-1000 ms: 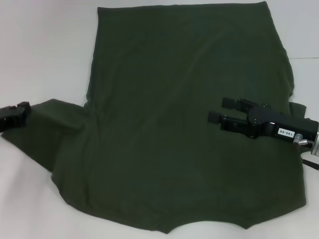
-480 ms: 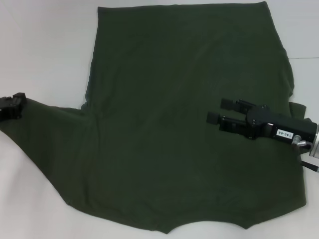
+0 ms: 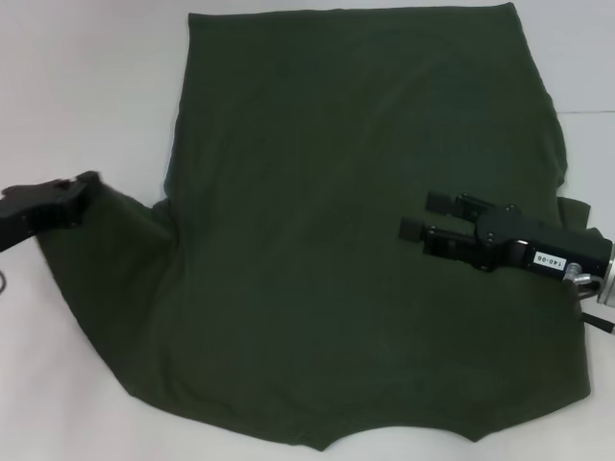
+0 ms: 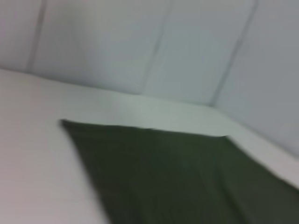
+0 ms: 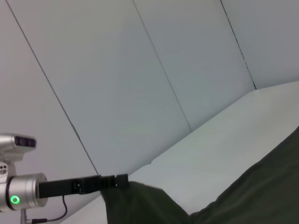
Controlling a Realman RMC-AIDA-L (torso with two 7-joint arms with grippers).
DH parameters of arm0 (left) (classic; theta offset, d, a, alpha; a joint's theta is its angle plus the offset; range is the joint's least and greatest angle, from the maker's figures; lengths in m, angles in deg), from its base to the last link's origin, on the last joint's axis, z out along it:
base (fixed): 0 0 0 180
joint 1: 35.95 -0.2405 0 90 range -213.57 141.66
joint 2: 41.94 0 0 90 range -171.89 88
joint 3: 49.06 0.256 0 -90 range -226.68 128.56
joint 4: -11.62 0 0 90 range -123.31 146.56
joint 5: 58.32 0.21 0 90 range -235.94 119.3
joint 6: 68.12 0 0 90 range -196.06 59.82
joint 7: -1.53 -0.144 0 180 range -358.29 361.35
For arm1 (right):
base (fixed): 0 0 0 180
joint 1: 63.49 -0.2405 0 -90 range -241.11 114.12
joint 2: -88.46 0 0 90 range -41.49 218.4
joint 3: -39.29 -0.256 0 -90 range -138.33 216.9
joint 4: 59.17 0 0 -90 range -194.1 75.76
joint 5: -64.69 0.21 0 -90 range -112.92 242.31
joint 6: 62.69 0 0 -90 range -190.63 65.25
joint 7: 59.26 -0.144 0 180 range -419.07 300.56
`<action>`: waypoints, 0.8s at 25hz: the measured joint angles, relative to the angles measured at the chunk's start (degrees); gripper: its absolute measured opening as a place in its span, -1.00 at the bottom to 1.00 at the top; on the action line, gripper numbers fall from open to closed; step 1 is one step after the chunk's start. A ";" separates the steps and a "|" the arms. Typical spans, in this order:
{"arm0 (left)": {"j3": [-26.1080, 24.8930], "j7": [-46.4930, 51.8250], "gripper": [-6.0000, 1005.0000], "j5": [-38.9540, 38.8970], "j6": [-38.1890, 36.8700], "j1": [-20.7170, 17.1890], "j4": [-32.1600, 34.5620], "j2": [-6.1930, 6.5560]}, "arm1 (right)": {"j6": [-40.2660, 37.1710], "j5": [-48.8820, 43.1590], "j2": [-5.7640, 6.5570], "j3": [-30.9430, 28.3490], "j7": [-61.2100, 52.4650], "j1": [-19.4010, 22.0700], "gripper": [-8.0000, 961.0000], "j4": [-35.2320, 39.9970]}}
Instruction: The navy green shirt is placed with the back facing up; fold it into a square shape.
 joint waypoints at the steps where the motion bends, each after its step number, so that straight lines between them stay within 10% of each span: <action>1: 0.00 0.75 -0.99 -0.01 -2.03 0.01 0.65 -0.24 | 0.00 0.00 0.00 0.06 0.04 0.05 0.86 0.00; 9: 0.43 3.83 -0.99 -1.11 -8.59 3.12 0.24 -3.08 | -0.01 -0.06 0.00 0.08 0.73 0.41 0.86 -0.03; 20: 1.44 -7.52 -0.93 -12.68 -10.84 8.52 -20.88 -3.46 | -0.33 -0.02 0.01 -0.09 0.95 1.62 0.86 -0.17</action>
